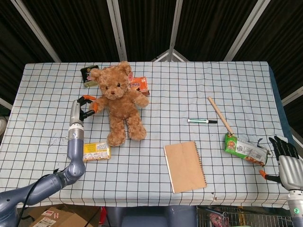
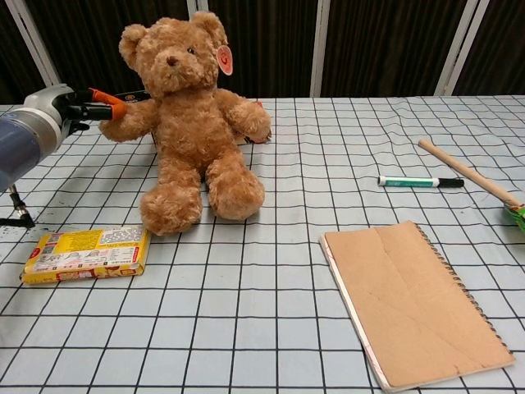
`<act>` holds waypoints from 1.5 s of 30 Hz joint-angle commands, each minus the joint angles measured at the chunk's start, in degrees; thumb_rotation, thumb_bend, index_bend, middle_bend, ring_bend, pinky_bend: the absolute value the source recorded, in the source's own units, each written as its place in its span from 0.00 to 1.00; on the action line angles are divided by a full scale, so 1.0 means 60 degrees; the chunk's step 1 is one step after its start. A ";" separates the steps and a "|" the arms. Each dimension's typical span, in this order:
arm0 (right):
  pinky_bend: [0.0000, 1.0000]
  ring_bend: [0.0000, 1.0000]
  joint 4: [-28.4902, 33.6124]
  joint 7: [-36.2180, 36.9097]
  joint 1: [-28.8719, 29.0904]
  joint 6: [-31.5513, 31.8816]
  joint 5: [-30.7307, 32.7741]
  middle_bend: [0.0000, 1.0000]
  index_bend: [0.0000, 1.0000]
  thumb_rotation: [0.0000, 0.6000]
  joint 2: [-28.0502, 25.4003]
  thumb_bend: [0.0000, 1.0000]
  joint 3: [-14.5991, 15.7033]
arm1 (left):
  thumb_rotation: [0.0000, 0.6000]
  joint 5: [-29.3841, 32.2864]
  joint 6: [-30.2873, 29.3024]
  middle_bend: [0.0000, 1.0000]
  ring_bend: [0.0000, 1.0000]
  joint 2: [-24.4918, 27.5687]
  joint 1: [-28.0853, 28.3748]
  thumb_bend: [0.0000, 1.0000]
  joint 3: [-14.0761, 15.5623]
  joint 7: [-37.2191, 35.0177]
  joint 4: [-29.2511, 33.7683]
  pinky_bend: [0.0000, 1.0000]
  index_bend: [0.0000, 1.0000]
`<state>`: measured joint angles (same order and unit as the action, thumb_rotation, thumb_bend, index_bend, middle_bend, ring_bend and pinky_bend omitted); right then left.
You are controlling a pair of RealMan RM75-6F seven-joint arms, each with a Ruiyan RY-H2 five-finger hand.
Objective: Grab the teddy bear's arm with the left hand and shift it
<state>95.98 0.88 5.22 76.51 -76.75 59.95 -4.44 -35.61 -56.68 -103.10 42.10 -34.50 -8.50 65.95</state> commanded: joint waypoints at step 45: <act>0.00 0.00 -0.0073 0.0119 0.0020 -0.0100 0.0095 0.00 0.00 1.00 -0.0028 0.17 -0.0002 | 1.00 0.0059 0.0307 0.22 0.00 0.0631 -0.0087 0.39 -0.0195 0.0131 0.1255 0.00 0.29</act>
<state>95.56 1.59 5.34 75.93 -76.17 59.78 -4.47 -33.84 -54.91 -100.50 42.63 -36.32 -6.88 71.72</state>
